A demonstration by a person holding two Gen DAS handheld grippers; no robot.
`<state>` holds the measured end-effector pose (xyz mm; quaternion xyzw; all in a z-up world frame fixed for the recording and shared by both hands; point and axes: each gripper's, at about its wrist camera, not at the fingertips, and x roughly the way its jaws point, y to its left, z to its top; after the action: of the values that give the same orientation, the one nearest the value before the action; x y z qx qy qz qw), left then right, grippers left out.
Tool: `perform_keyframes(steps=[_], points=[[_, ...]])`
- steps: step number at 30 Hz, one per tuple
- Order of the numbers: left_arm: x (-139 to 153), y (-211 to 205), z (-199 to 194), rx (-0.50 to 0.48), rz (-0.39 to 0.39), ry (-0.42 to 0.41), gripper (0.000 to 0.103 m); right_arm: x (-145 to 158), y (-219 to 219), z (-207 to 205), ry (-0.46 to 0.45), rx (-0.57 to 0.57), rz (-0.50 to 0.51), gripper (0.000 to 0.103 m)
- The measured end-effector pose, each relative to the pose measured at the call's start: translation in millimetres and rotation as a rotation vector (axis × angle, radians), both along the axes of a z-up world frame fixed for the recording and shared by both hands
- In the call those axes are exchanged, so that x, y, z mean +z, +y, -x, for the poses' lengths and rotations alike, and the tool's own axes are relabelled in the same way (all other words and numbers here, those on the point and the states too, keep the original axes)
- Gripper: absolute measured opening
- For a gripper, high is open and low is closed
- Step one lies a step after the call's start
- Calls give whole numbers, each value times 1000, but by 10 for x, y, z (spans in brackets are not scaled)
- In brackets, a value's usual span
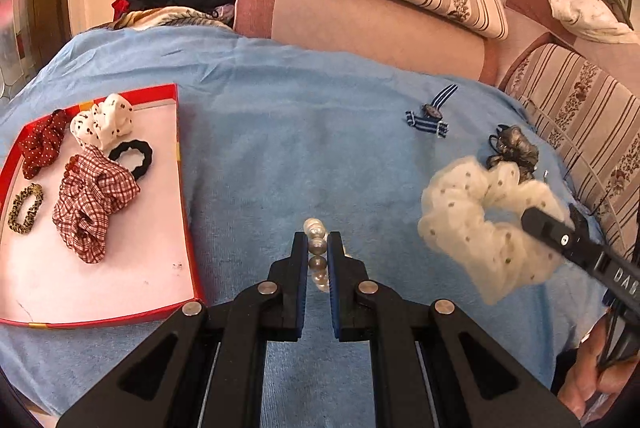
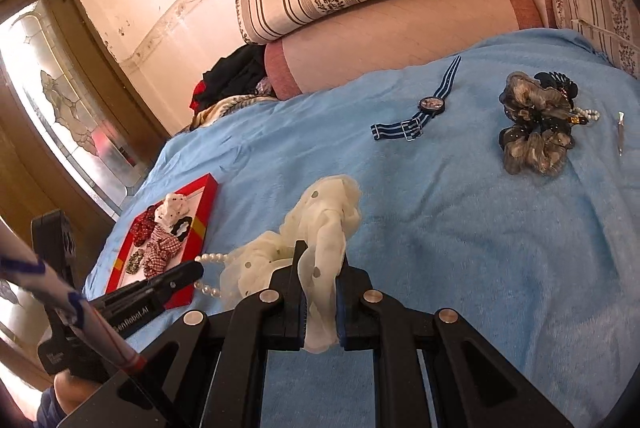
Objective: Organize jewelry
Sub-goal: 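Carry the pearl bracelet and cream scrunchie over the box with both tools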
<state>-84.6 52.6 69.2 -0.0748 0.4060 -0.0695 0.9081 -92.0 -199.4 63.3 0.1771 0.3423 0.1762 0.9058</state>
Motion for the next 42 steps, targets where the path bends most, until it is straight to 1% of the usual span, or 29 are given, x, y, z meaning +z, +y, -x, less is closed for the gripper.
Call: perform_keyframes(steps=[7,16,21,26,33,42], points=[[124,-4,53,5,6,-17,9,36,5,115,-29,16,-9,12],[190,-80,160,6,-5,-34,9,79,7,197,-50,21,-12,12],[264,-110,239,4,-17,-61,9,90,3,287,-44,10,-9,12],[364,-132,346,1,-47,-100,9,109,0,381,-39,-7,-1,12],[497,-69,458,9,-60,-144,9,156,69,462,-37,-10,18,12],[607,118,565,44,-53,-170,9,273,257,522,-57,21,48,12]])
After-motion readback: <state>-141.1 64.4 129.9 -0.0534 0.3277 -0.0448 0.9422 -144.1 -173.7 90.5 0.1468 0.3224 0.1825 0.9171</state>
